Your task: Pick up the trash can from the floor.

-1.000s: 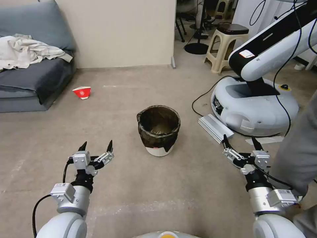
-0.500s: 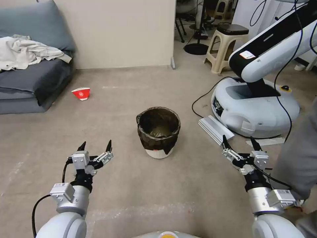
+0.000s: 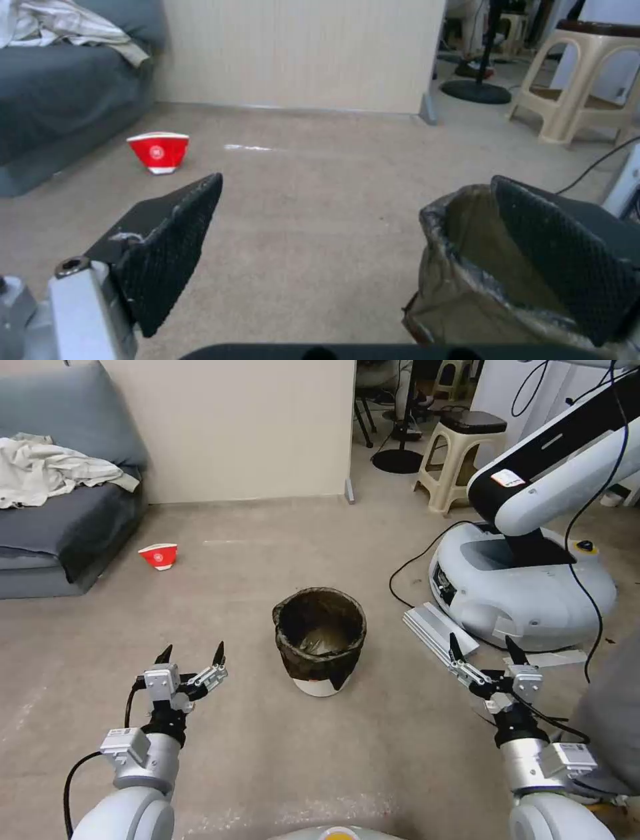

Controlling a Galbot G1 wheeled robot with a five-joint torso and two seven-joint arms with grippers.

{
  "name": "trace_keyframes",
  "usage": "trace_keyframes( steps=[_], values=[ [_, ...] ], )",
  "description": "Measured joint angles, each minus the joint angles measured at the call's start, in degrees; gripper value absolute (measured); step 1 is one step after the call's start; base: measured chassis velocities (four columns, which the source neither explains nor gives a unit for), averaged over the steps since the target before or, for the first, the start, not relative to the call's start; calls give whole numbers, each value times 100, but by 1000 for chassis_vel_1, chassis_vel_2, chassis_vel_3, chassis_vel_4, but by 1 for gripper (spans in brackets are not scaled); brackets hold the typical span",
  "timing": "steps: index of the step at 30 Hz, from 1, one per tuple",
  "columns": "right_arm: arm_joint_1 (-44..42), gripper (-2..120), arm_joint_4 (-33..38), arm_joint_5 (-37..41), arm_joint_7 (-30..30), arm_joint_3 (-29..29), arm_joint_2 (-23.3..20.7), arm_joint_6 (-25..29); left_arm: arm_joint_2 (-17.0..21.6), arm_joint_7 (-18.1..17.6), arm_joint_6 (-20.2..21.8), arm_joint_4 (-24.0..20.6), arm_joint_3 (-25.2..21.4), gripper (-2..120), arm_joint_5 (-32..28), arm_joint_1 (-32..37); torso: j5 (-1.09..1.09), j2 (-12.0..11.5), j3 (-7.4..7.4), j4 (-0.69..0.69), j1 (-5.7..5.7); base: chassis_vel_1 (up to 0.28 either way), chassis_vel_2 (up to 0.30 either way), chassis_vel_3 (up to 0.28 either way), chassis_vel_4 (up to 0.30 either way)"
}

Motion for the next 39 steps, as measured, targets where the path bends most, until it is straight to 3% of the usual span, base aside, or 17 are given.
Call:
trace_keyframes(
  steps=[32,39],
  values=[
    [-25,100,-7,-47,-41,-15,27,141,146,-26,-1,56,-23,100,-69,-150,0,0,0,1,0,-69,74,74,-75],
    [-12,100,-64,-43,-43,-35,-18,172,431,-29,324,125,178,100,-453,-355,0,0,0,0,-1,0,0,0,0]
  ],
)
